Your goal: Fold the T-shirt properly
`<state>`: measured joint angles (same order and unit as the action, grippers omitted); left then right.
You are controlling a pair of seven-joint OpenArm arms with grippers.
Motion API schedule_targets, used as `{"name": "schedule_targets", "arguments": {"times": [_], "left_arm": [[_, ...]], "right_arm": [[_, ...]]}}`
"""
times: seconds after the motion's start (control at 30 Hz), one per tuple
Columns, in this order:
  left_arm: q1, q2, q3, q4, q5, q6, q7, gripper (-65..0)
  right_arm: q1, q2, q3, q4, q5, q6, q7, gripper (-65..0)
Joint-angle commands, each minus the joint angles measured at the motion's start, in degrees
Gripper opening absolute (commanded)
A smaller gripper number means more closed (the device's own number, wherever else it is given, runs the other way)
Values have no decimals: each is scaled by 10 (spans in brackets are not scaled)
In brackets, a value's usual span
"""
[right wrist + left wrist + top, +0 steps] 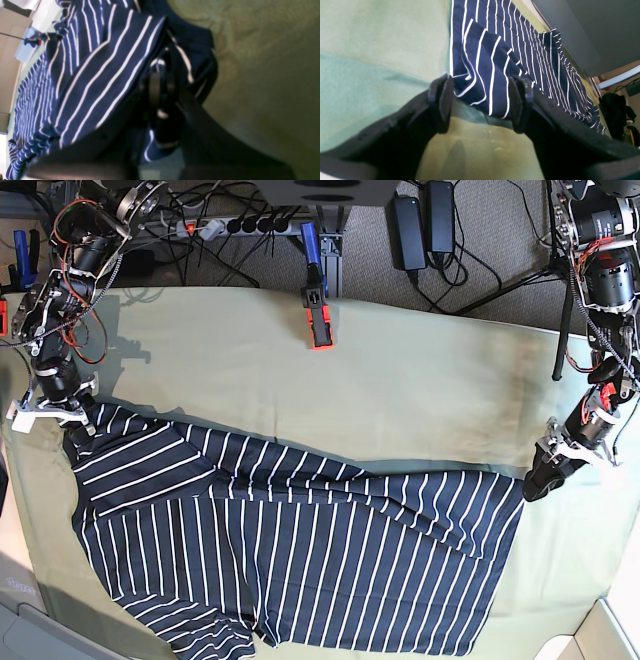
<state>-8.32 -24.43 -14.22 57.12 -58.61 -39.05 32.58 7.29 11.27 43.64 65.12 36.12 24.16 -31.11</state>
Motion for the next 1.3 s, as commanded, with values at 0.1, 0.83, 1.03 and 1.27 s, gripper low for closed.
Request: {"name": "schedule_targets", "arguments": {"times": [0.1,0.83,1.03,1.27], "left_arm": [[-12,-8,-3,9,-6,0,-8,-270],[-89,48,-3,-96,33,49,-20,-270],[-89,49,-3,-96,27,36,-17,-270],[-88,55,-3,-90,9,0,-5,-270]], "right_arm": [[6,9,1,7,1,33,10,-650],[6,9,1,7,1,33,9,-650],[6,9,1,7,1,33,9,-650],[6,9,1,7,1,33,9,-650]]}}
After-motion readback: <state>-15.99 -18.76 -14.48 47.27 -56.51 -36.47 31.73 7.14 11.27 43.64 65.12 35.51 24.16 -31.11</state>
